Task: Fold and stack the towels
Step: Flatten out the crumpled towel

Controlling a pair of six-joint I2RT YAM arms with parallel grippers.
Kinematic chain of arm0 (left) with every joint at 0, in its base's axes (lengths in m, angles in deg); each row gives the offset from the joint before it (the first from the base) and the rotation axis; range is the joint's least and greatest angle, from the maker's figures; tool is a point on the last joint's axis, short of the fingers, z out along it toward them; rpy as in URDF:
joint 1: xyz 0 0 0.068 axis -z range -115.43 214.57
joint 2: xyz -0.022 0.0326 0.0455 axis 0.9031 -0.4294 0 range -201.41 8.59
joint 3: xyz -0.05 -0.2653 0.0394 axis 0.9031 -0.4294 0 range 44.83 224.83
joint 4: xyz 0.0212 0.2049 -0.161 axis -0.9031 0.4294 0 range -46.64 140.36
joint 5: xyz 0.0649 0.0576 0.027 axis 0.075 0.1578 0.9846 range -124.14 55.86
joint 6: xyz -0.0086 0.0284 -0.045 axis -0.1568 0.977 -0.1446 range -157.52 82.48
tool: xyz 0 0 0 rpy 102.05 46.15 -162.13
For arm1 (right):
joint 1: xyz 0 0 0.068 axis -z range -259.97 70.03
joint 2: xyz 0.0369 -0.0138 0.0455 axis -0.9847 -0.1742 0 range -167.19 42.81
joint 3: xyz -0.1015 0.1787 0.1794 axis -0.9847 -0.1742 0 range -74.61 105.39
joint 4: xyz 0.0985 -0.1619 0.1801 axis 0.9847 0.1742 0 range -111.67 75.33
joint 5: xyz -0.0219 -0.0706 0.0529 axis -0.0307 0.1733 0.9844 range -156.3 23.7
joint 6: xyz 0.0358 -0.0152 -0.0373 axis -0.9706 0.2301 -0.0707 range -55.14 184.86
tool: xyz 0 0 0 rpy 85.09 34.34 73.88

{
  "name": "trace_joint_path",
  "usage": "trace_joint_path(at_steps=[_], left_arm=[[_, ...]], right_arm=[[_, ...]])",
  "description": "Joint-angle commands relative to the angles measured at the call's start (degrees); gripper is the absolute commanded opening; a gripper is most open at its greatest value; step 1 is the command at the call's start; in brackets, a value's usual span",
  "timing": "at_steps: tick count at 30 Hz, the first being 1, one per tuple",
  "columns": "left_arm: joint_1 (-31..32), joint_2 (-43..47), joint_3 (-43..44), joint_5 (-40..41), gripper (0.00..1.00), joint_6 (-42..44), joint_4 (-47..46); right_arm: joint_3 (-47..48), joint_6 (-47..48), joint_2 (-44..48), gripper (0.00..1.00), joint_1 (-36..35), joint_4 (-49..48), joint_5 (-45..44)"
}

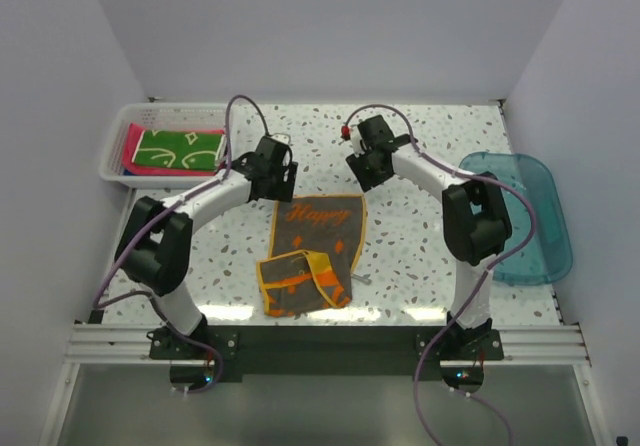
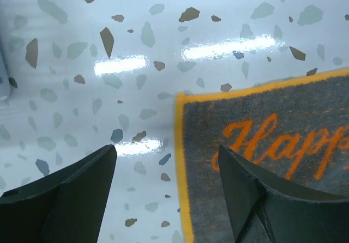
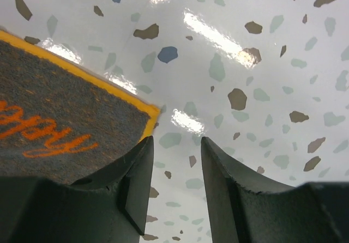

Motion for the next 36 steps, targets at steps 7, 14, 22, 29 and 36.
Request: trace_joint_path(at_steps=[7, 14, 22, 29, 36], left_arm=[[-1.27, -9.33, 10.42, -3.05, 0.78, 10.94, 1.05], [-1.62, -11.26, 12.80, -5.16, 0.78, 13.40, 1.67], [-2.85, -13.02, 12.89, -7.09, 0.79, 15.51, 2.11], [-3.47, -14.60, 13.67, -8.33, 0.76, 16.48, 2.11], [-3.47, -16.98, 14.47, -9.38, 0.68, 16.04, 2.20]], right_arm=[[5.72, 0.62, -5.28, 0.44, -0.67, 2.50, 4.24], [6.16, 0.36, -7.31, 0.44, -0.58, 2.85, 6.17], [5.81, 0.71, -10.21, 0.36, -0.58, 3.73, 4.86], [4.75, 1.58, -11.27, 0.00, -0.58, 3.99, 4.94], [4.31, 1.94, -10.91, 0.00, -0.58, 3.99, 4.59]])
